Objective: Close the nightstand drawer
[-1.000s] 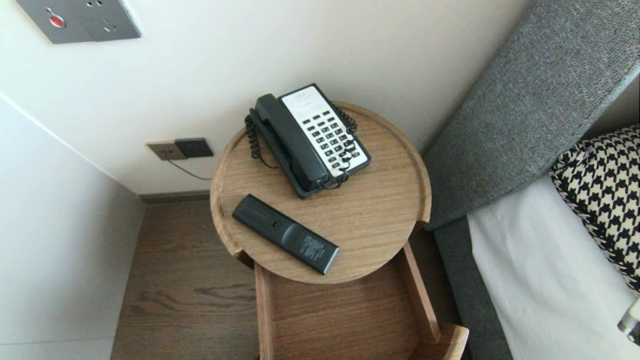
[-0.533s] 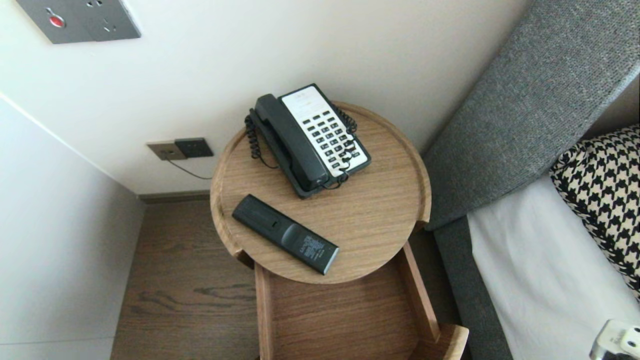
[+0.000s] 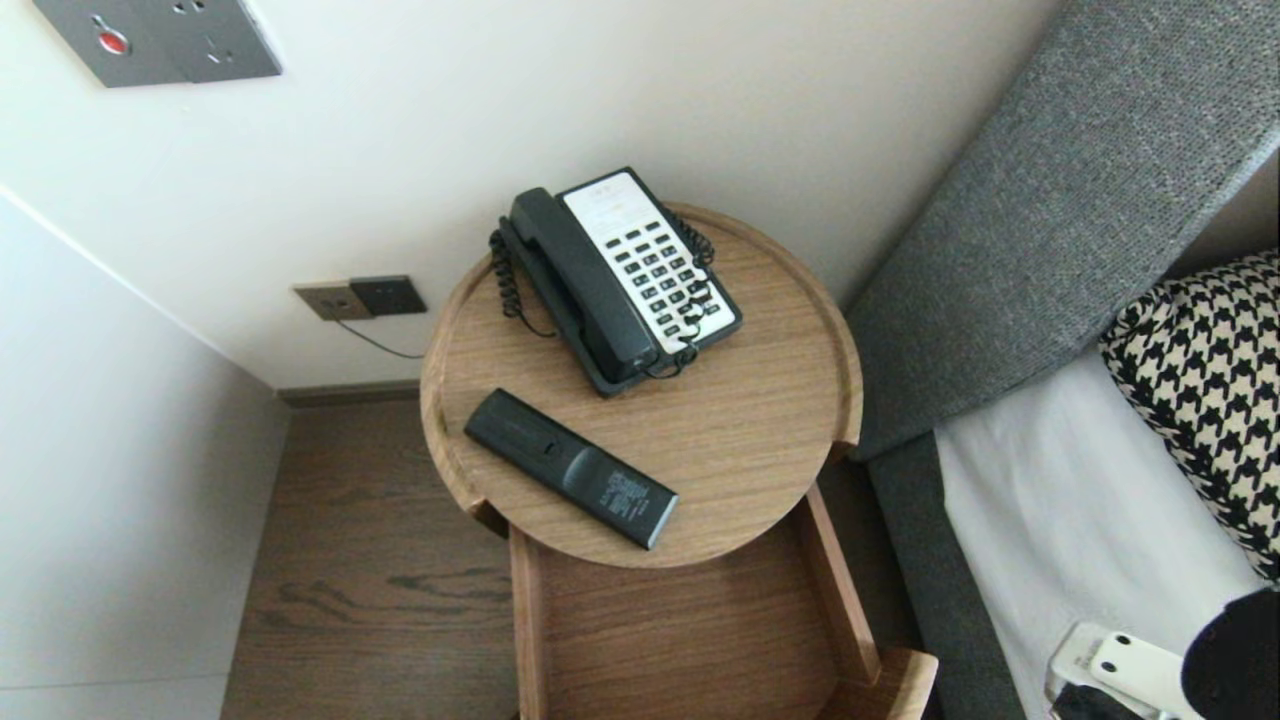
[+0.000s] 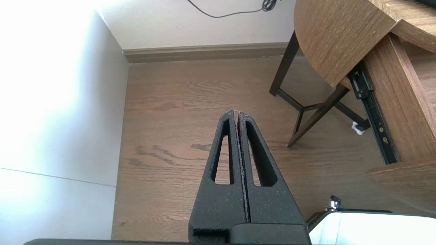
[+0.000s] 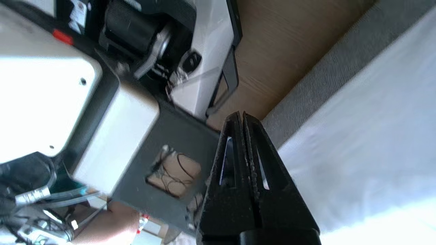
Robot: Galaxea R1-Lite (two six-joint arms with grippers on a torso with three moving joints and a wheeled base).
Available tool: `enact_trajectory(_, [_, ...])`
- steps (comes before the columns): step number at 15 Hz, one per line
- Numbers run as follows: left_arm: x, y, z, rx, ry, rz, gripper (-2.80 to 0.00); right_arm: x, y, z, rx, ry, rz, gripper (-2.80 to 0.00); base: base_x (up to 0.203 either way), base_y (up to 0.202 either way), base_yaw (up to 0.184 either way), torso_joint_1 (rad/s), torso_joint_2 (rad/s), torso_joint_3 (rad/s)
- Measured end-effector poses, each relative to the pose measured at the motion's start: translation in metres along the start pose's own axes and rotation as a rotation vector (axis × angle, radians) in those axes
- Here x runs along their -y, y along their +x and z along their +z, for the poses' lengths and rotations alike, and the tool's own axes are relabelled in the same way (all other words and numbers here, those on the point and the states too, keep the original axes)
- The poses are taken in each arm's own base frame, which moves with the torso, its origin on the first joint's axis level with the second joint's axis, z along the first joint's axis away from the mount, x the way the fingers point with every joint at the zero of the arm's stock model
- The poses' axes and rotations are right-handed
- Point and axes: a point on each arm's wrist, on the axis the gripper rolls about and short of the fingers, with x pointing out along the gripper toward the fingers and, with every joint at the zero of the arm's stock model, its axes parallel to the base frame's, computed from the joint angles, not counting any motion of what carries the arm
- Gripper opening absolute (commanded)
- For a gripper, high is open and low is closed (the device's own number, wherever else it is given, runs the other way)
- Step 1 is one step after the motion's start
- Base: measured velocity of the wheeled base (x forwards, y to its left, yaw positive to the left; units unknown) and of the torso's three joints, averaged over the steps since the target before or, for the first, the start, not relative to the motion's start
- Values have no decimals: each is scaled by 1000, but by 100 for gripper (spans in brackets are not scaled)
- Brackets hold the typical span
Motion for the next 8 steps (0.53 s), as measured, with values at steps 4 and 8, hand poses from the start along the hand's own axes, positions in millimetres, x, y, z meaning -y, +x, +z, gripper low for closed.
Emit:
enact_trajectory(4, [0, 0, 0, 0, 0, 0, -280, -12, 12, 17, 24, -37, 25, -280, 0, 0, 0, 0, 0, 0])
enact_trajectory(8, [0, 0, 0, 0, 0, 0, -280, -21, 16, 31, 24, -54, 34, -280, 0, 0, 0, 0, 0, 0])
